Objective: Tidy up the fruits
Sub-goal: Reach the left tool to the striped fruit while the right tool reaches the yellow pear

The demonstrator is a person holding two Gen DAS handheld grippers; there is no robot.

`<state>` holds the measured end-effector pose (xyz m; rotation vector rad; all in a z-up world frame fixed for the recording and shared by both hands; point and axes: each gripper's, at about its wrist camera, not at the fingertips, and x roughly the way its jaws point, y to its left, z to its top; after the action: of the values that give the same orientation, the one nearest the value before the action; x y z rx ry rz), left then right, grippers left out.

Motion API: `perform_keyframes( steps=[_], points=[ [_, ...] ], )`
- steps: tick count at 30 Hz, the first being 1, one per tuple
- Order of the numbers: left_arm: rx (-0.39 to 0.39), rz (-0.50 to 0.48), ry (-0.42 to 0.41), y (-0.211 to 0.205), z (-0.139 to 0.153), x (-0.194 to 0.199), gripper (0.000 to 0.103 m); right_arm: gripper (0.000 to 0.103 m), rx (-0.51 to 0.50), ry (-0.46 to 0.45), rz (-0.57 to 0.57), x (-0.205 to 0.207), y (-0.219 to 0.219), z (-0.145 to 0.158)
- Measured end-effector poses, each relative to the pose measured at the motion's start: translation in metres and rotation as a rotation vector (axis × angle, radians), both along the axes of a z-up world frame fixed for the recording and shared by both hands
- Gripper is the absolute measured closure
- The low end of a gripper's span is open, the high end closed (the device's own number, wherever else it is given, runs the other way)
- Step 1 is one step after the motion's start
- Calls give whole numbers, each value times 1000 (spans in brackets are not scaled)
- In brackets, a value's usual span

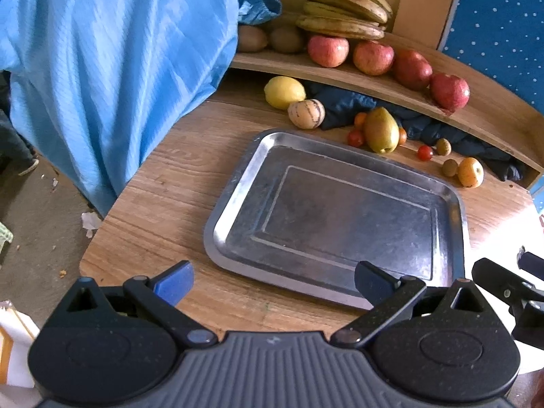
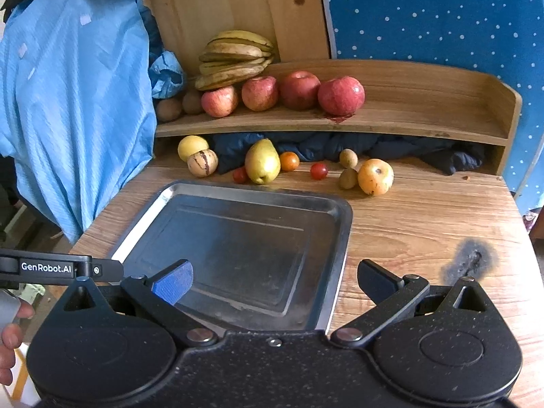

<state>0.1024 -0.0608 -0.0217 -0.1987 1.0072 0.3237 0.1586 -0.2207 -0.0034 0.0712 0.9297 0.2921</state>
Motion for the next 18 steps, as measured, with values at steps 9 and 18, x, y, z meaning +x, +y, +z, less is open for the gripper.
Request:
perform_keyframes(
  steps=[9, 18],
  points=[
    [21, 13, 15, 12, 8, 9, 1, 0, 42, 7, 7, 1, 1, -2],
    [12, -51, 10, 34, 10, 39, 1, 0, 35, 2, -48, 11, 9, -2]
  ],
)
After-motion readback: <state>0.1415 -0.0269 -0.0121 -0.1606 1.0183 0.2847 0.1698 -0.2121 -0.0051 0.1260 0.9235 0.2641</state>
